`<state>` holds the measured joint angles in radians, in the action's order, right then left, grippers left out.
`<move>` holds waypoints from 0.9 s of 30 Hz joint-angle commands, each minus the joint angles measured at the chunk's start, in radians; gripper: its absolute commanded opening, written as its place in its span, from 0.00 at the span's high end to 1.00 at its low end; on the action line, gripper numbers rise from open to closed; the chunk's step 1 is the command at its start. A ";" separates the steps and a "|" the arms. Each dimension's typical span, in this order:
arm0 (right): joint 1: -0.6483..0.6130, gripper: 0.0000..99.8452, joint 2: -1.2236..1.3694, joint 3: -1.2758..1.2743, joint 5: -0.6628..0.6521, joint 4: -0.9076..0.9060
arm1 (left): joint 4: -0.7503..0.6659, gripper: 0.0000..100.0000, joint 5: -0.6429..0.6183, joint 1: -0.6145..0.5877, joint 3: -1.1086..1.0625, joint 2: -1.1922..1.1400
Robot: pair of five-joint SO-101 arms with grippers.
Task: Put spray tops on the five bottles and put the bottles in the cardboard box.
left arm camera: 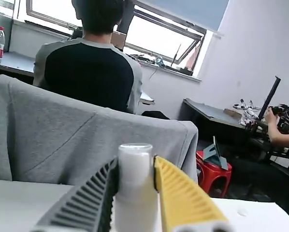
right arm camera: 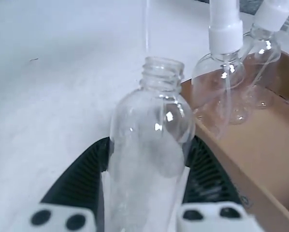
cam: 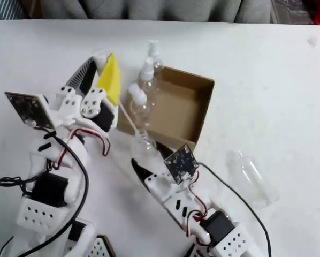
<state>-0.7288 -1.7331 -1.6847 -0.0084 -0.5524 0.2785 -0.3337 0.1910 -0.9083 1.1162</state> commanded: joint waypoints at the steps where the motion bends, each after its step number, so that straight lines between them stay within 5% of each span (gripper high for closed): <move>1: 0.001 0.98 -0.019 -0.009 -0.012 -0.002 | -0.061 0.98 0.009 -0.018 -0.005 0.007; 27: -0.001 0.98 -0.019 -0.009 -0.012 -0.001 | -0.169 0.98 0.005 0.007 -0.104 0.013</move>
<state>-0.7288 -1.7331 -1.6847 -0.0084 -0.5524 0.1465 -0.3337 0.1972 -1.0495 1.1147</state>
